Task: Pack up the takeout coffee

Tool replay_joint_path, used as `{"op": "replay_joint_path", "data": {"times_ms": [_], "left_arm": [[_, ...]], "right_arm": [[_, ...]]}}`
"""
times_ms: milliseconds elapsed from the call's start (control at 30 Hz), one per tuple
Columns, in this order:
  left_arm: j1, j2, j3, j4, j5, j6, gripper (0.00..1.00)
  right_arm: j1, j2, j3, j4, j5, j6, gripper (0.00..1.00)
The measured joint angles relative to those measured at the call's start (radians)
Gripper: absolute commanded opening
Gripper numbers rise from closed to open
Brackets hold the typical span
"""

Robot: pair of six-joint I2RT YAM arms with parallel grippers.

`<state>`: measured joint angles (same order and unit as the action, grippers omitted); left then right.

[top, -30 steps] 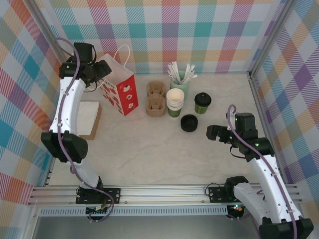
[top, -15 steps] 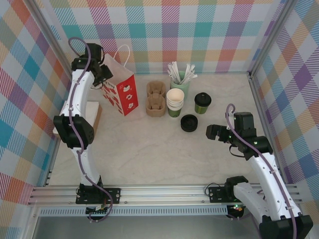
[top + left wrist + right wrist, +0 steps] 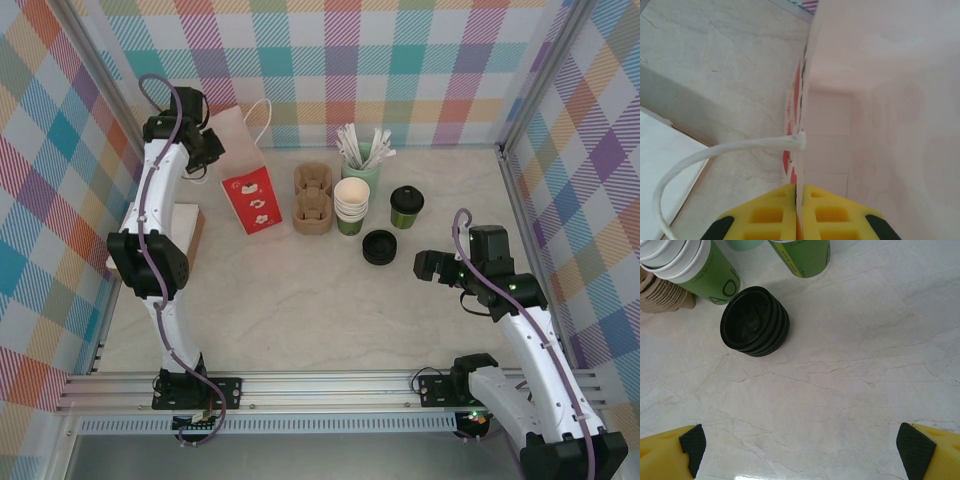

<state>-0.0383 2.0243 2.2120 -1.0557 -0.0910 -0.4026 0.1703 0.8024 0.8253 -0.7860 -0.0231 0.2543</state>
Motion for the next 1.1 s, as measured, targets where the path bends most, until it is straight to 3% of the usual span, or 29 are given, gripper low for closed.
{"op": "replay_joint_path", "data": {"times_ms": [233, 533, 900, 1100], "left_arm": [[0.000, -0.109, -0.055, -0.012, -0.016, 0.039, 0.01], [0.001, -0.426, -0.261, -0.016, -0.003, 0.123, 0.01], [-0.016, -0.826, -0.618, -0.075, 0.183, 0.146, 0.00], [-0.045, -0.932, -0.749, -0.102, 0.327, 0.130, 0.00]], "right_arm": [[0.000, 0.000, 0.001, -0.001, -0.007, 0.000, 1.00], [0.000, 0.011, 0.046, -0.009, -0.104, 0.000, 1.00], [0.000, 0.105, 0.112, -0.020, -0.206, -0.026, 0.95], [0.000, 0.151, 0.113, -0.020, -0.246, -0.025, 0.91]]}}
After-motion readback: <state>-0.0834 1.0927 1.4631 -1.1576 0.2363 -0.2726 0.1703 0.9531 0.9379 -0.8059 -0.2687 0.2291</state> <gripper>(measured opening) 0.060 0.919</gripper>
